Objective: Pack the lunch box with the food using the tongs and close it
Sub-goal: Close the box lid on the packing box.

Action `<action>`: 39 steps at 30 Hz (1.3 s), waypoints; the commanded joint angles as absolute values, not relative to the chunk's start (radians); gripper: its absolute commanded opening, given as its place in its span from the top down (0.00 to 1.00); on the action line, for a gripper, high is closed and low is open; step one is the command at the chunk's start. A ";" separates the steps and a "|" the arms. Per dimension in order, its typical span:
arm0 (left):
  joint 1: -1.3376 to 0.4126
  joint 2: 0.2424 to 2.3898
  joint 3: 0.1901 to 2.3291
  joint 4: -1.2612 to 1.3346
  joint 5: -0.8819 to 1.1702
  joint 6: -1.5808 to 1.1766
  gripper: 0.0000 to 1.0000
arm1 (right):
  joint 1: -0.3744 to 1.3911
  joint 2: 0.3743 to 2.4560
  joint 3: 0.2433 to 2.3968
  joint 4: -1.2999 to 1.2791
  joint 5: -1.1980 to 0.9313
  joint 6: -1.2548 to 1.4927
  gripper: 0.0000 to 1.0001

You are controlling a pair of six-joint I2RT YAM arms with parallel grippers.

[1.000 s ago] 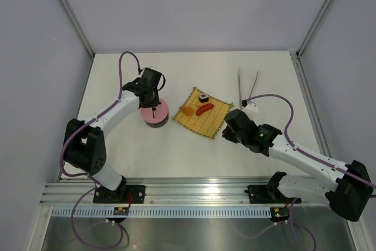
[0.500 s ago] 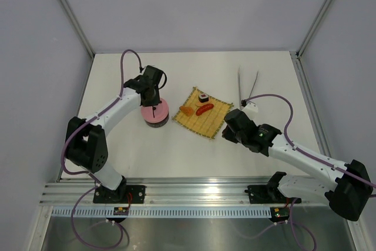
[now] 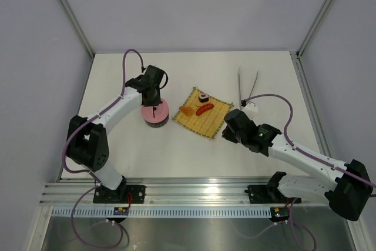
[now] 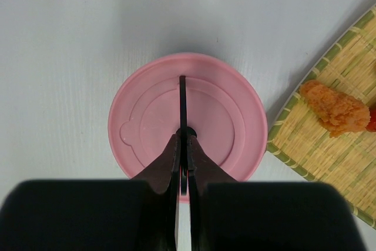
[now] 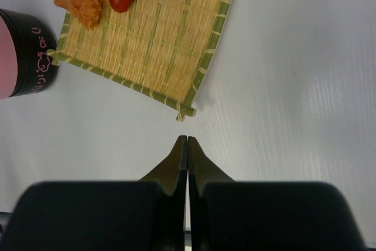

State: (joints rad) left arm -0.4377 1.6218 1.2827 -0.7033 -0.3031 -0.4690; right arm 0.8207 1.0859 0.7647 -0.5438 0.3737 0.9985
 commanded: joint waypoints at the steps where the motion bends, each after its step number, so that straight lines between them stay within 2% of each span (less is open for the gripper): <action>1: -0.443 1.641 1.298 -0.666 -0.302 -0.465 1.00 | 0.813 1.088 0.804 -0.532 0.391 0.997 1.00; 17: -0.445 1.692 1.305 -0.672 -0.290 -0.471 1.00 | 0.815 1.089 0.804 -0.534 0.394 0.989 1.00; 19: -0.443 1.692 1.310 -0.678 -0.285 -0.471 0.97 | 0.815 1.091 0.804 -0.532 0.393 0.988 1.00; 20: -0.445 1.692 1.313 -0.681 -0.285 -0.471 0.91 | 0.813 1.091 0.804 -0.531 0.393 0.988 1.00; 23: -0.445 1.683 1.328 -0.692 -0.264 -0.468 0.81 | 0.813 1.091 0.804 -0.531 0.391 0.983 1.00; 24: -0.445 1.678 1.331 -0.693 -0.244 -0.468 0.72 | 0.813 1.091 0.804 -0.531 0.391 0.982 1.00; 26: -0.445 1.663 1.345 -0.698 -0.235 -0.469 0.62 | 0.813 1.092 0.805 -0.526 0.391 0.979 1.00; 27: -0.445 1.657 1.350 -0.699 -0.233 -0.469 0.49 | 0.815 1.094 0.807 -0.526 0.390 0.977 1.00; 30: -0.445 1.643 1.368 -0.715 -0.241 -0.468 0.31 | 0.815 1.095 0.807 -0.528 0.388 0.974 1.00; 34: -0.445 1.635 1.370 -0.727 -0.268 -0.472 0.13 | 0.813 1.092 0.805 -0.526 0.388 0.971 1.00; 39: -0.445 1.660 1.353 -0.733 -0.279 -0.483 0.10 | 0.813 1.089 0.802 -0.523 0.387 0.971 1.00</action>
